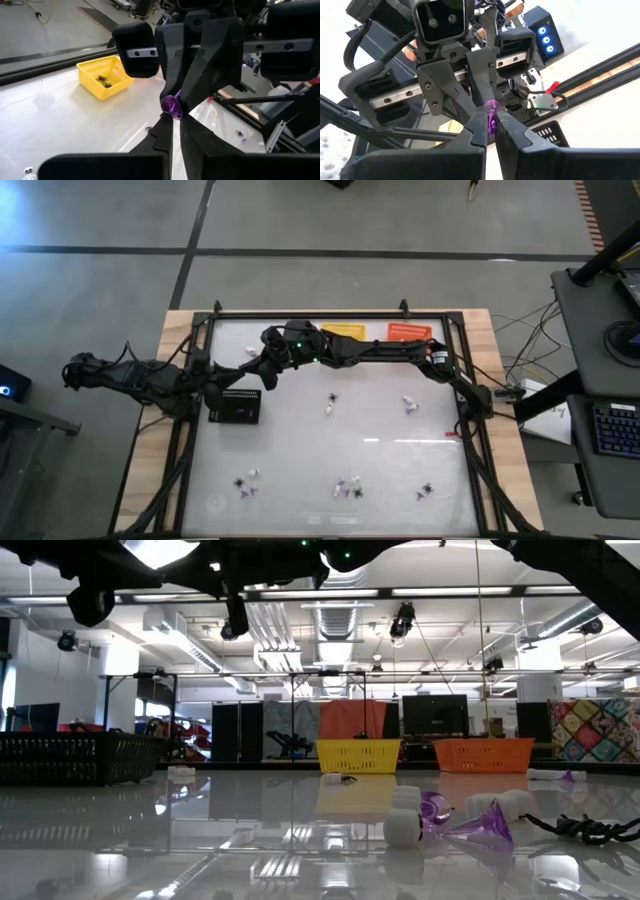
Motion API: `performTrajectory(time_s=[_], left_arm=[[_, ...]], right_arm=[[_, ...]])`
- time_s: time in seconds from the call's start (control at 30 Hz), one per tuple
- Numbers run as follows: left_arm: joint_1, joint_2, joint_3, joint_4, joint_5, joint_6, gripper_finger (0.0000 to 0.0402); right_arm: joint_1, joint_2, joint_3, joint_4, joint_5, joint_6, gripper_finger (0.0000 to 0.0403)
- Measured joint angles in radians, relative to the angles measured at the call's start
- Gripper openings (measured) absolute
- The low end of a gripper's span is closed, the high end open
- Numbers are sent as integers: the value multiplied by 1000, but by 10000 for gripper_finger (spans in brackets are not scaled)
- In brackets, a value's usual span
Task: Sort Halloween decoration
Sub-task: Put the purple witch hat toy into the black bin
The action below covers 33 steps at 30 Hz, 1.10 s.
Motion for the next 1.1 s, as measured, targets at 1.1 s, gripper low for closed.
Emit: performTrajectory(time_s=[1.1], left_arm=[[2,-35,6,-161,14,-90,1]], right_arm=[[29,51,-8,-80,-20,68,28]])
